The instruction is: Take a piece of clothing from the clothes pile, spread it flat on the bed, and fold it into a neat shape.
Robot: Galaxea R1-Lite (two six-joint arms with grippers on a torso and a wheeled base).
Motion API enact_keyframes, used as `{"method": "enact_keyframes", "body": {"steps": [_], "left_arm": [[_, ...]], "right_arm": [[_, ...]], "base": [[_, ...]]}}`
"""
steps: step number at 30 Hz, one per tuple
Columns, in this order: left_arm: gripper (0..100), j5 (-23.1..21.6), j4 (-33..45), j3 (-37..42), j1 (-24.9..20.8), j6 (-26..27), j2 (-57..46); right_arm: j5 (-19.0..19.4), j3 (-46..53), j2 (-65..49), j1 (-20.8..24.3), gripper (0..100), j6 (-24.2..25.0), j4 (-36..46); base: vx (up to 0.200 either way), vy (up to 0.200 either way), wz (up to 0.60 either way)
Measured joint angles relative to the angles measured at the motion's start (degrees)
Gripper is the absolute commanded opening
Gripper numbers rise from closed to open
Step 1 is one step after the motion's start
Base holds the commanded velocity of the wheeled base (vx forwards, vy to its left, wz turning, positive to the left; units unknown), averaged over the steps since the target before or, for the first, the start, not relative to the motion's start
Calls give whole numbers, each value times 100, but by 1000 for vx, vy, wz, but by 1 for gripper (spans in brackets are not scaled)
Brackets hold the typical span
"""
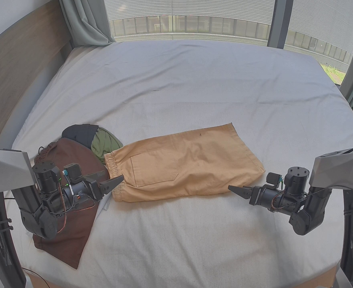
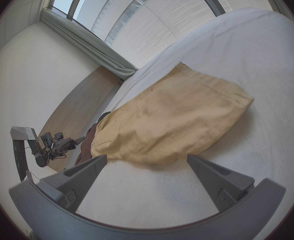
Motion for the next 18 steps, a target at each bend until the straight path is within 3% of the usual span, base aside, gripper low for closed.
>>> {"method": "enact_keyframes", "body": {"steps": [5,13,18], "left_arm": [[100,13,0,0,-1,9,0],[100,52,0,-48,-1,18,0],[100,50,2,-28,-1,11,-6]], "right_arm": [[-66,-99,162,63,100,5,51],[-482,-427,496,247,100,27,22],[-539,-695,661,402,100,301,-26]], "base": [[0,0,0],[0,0,0],[0,0,0]]}}
